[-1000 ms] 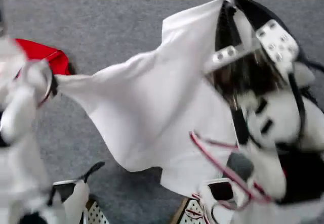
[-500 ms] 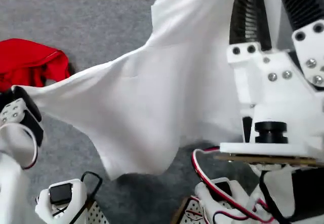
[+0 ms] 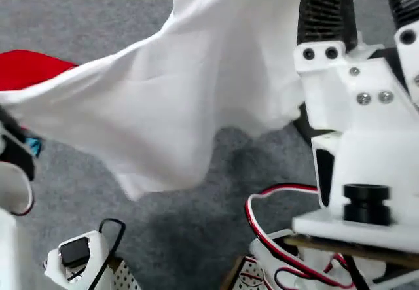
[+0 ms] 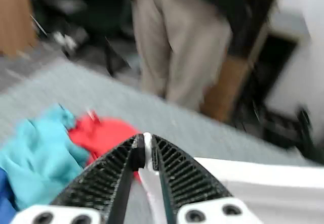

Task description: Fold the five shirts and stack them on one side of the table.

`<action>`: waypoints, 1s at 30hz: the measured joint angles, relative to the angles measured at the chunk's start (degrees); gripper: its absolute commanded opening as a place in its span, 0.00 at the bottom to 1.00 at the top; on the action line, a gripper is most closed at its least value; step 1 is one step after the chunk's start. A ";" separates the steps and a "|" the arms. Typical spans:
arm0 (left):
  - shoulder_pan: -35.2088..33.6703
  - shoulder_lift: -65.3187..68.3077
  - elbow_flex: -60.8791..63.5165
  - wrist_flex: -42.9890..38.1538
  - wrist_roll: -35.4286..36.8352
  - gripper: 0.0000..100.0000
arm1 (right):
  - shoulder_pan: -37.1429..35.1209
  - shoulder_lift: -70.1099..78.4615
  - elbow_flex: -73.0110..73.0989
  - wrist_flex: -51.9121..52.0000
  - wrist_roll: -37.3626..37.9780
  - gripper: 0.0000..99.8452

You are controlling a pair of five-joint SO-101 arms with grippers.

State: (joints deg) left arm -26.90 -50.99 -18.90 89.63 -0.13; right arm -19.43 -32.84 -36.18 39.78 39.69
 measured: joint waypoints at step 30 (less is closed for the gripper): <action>-4.13 -0.09 -1.76 6.68 -5.27 0.02 | 0.00 -15.03 9.67 7.21 2.11 0.00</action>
State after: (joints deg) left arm -31.03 -51.08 -20.66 96.31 -5.41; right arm -19.43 -47.87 -26.51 46.99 41.80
